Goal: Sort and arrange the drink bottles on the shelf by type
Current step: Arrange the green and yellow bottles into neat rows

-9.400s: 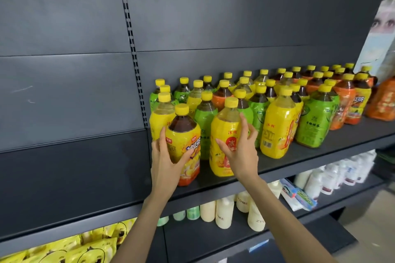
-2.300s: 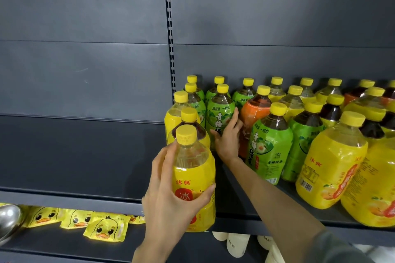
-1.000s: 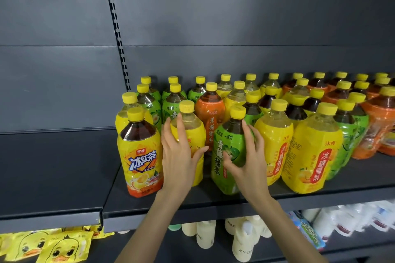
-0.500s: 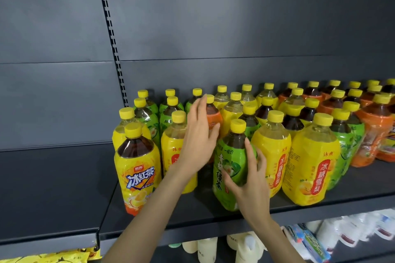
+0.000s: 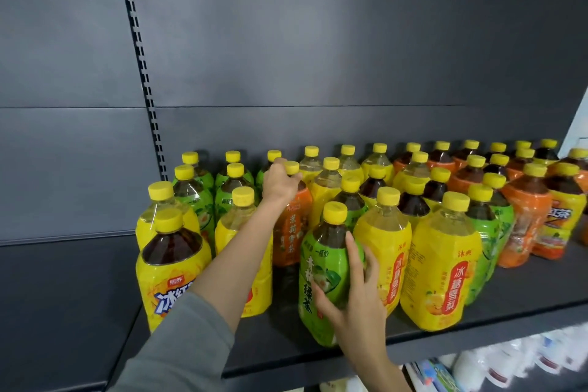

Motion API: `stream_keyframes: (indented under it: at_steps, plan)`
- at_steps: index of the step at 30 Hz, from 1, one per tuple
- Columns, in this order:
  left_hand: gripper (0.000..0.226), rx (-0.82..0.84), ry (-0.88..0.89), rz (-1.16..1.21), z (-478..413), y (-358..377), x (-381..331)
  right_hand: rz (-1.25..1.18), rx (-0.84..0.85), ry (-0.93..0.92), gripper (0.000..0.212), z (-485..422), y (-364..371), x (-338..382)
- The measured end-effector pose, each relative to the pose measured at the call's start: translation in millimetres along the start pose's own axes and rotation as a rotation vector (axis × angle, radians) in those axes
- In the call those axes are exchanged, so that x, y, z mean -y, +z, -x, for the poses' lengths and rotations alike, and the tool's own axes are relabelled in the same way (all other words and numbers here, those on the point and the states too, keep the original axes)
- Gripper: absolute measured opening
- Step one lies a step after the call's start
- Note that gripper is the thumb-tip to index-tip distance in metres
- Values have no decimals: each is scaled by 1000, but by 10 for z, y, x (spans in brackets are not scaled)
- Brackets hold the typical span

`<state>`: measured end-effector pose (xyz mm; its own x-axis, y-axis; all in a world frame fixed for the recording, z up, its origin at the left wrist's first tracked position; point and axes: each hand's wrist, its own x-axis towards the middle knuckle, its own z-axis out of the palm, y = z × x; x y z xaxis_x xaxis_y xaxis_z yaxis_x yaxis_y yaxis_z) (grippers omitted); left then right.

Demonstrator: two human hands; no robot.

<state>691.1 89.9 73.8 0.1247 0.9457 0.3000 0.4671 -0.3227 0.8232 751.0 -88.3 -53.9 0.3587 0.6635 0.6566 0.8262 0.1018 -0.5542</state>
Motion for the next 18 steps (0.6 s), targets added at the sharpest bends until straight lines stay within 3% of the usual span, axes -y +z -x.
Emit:
stream_keyframes:
  at_steps: [12,18]
  plan:
    - [39,-112,147,-81,186,78,45,18,-13,11,105,-1,45,10]
    - [37,-194,255,97,310,-48,-113,21,-2,12,98,2,32,-3]
